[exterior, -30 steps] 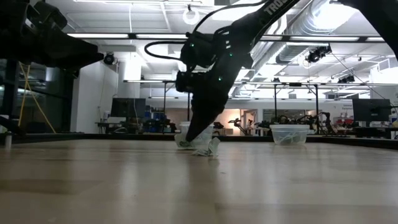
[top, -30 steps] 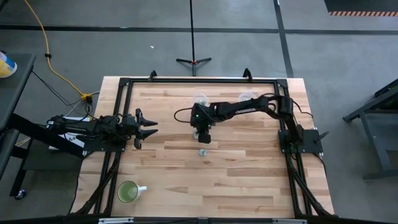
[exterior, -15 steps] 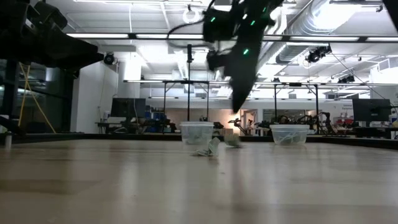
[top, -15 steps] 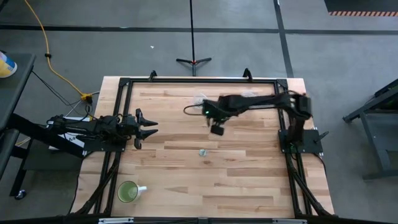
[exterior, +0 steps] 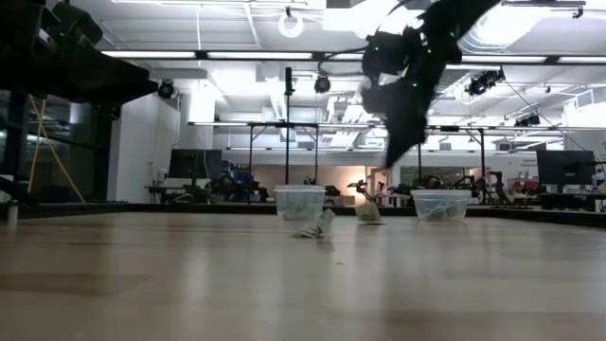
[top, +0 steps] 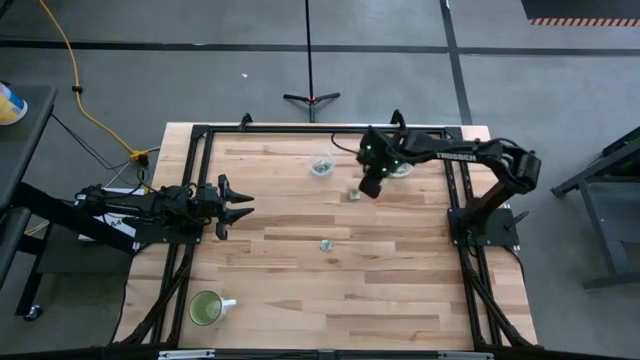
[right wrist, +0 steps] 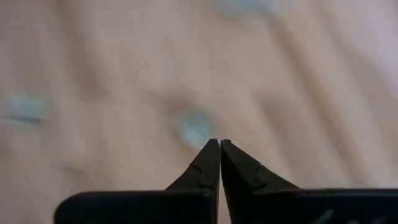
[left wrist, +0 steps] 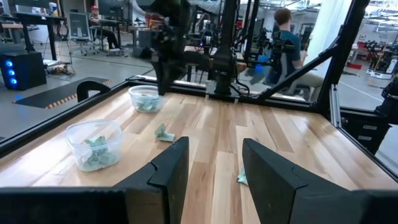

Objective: Pick and place Stevia / Truvia into bins
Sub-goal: Put the stevia packet into the left transparent container

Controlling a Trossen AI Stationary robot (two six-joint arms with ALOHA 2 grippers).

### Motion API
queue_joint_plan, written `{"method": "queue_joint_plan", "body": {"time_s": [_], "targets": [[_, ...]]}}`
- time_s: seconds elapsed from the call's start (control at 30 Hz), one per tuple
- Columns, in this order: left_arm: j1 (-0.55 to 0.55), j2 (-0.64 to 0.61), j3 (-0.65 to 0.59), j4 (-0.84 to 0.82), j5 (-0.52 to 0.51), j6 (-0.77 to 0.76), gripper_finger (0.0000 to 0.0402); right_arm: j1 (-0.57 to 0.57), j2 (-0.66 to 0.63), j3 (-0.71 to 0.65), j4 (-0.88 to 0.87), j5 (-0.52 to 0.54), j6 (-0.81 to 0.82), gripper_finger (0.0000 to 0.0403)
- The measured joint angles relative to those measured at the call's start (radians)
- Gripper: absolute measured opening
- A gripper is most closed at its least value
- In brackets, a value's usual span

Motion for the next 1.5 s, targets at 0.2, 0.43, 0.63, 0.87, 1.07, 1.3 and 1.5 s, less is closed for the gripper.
{"method": "queue_joint_plan", "body": {"time_s": [0.2, 0.43, 0.63, 0.87, 1.07, 1.3, 1.5], "targets": [[0.000, 0.000, 0.000, 0.000, -0.006, 0.000, 0.0186, 0.080, 0.009, -0.160, 0.427, -0.116, -0.137, 0.0059], [0.000, 0.000, 0.000, 0.000, -0.009, 0.000, 0.0186, 0.119, 0.065, -0.204, 0.475, 0.056, -0.162, 0.0208], [0.000, 0.000, 0.000, 0.000, -0.009, 0.000, 0.0186, 0.097, 0.113, -0.203, 0.483, 0.083, -0.137, 0.0278], [0.000, 0.000, 0.000, 0.000, -0.009, 0.000, 0.0186, 0.095, 0.152, -0.204, 0.470, 0.058, -0.134, 0.0217], [0.000, 0.000, 0.000, 0.000, -0.010, 0.000, 0.0186, 0.092, 0.152, -0.202, 0.468, 0.037, -0.103, 0.0053], [0.000, 0.000, 0.000, 0.000, -0.010, 0.000, 0.0186, 0.091, 0.086, -0.202, 0.326, 0.166, -0.032, 0.0008], [0.000, 0.000, 0.000, 0.000, -0.010, 0.000, 0.0186, 0.082, -0.129, -0.200, 0.209, 0.345, -0.027, 0.0002]]}}
